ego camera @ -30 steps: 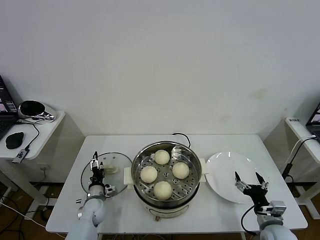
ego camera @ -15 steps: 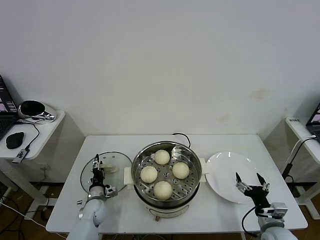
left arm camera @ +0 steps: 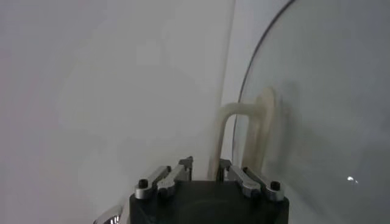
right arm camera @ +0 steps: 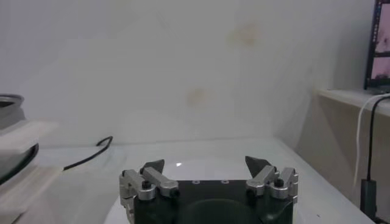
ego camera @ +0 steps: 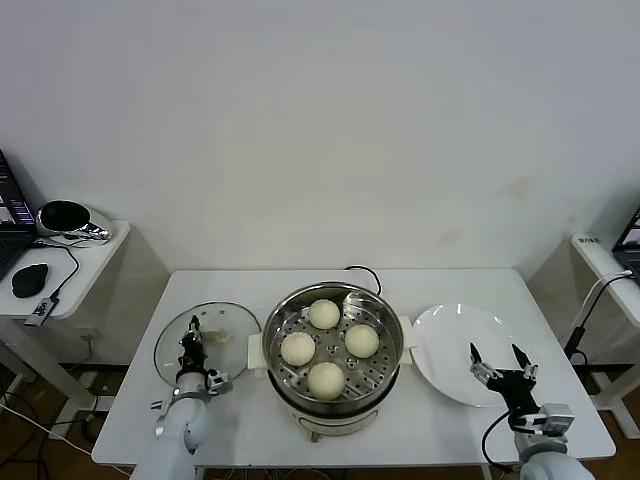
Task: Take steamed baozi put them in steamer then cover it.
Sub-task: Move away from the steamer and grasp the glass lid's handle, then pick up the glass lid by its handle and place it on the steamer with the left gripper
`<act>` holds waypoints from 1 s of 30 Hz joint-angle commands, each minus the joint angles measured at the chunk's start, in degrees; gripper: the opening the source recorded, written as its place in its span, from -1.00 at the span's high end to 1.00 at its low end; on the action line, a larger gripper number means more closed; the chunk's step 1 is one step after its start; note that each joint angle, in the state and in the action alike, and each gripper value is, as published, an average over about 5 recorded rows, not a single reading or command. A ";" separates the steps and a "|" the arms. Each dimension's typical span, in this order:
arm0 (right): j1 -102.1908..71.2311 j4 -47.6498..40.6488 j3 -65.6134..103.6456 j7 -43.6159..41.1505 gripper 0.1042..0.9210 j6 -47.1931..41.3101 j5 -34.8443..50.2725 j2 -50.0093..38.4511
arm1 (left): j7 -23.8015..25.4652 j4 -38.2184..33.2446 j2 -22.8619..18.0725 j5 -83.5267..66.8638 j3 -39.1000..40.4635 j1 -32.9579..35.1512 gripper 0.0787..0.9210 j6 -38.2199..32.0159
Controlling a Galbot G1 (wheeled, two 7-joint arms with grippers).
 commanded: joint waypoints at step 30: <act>-3.48 7.43 8.21 -0.43 -0.76 -3.19 -4.41 8.00 | 23.47 -51.74 4.20 6.80 -14.96 20.95 0.83 17.21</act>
